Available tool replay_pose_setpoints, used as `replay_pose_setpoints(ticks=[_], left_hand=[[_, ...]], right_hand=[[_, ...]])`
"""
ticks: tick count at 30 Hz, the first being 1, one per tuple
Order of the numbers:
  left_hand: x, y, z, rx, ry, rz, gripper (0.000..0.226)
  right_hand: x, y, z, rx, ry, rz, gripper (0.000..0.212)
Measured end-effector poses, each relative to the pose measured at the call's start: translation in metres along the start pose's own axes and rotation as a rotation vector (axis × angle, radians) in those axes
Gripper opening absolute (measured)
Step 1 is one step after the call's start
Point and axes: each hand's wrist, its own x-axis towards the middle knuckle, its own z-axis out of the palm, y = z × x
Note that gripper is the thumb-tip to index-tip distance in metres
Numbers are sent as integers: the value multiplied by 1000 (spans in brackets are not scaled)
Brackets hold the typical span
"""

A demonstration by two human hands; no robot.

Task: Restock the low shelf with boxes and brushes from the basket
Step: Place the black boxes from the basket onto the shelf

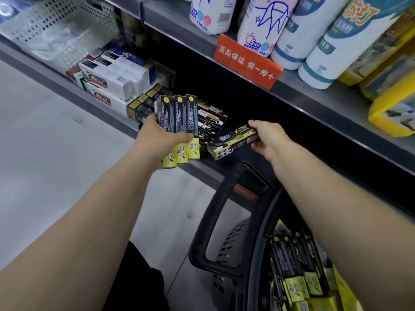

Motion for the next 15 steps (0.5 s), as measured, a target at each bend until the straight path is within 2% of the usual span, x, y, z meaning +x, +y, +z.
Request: replay_pose_setpoints(ticks=[3,7,10,15], left_hand=[[10,-2,0,-8,-7,-7,70],[18,1,14,6,-65,1,61],[21,4,21,16,-87,9,63],[23,-4,17,80,-74,13,62]], right_hand=[[9,7,-4,-212,-37,3,20],[7,18,-4,-448,-172,4,9],[0,25,-15,-633,-236,11,27],[-4,29,-30,-995,-205,-124,28]])
